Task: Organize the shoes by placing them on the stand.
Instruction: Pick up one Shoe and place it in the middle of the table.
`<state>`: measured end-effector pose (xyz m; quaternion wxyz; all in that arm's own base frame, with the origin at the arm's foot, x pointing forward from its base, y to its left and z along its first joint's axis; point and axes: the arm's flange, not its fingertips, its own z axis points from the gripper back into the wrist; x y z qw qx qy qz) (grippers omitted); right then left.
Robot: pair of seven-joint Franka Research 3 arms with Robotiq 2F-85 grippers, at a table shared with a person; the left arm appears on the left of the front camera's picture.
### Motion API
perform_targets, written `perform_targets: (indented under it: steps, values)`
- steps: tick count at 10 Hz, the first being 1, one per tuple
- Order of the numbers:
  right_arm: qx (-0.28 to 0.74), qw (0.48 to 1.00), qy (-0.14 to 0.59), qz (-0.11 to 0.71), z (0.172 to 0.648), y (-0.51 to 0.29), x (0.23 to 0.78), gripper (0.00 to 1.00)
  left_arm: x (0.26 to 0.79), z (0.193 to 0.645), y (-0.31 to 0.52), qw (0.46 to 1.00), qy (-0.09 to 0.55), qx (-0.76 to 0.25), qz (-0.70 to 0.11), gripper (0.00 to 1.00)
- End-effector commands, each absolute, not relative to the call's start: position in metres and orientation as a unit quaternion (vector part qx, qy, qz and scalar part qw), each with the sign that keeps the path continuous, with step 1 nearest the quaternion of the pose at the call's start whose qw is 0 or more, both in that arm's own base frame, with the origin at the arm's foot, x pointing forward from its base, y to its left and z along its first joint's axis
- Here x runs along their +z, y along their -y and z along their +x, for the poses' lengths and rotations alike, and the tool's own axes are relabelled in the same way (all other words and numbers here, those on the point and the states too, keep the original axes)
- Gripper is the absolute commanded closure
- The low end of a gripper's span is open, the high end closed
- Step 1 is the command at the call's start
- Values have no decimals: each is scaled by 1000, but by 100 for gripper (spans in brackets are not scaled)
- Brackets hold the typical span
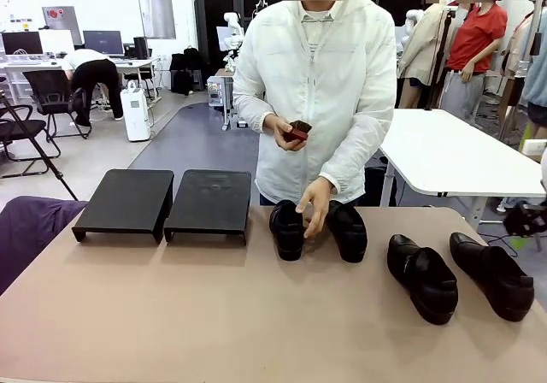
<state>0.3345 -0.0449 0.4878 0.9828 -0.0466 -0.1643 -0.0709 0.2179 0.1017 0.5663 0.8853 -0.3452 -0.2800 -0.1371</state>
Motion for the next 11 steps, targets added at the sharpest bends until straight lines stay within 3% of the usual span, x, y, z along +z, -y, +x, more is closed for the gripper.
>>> perform_targets:
  steps: [1,3,7,11]
  values:
    - [-77,982,158,-65,332,54,488,0,566,218,-101,879,286,-146,-352,0]
    - [-68,983,165,-44,335,42,488,0,566,218,-101,879,286,-146,-352,0]
    - [-21,991,130,-31,434,28,439,0,566,218,-101,879,286,-146,-352,0]
    - [-15,994,98,36,478,40,391,0,566,218,-101,879,286,-146,-352,0]
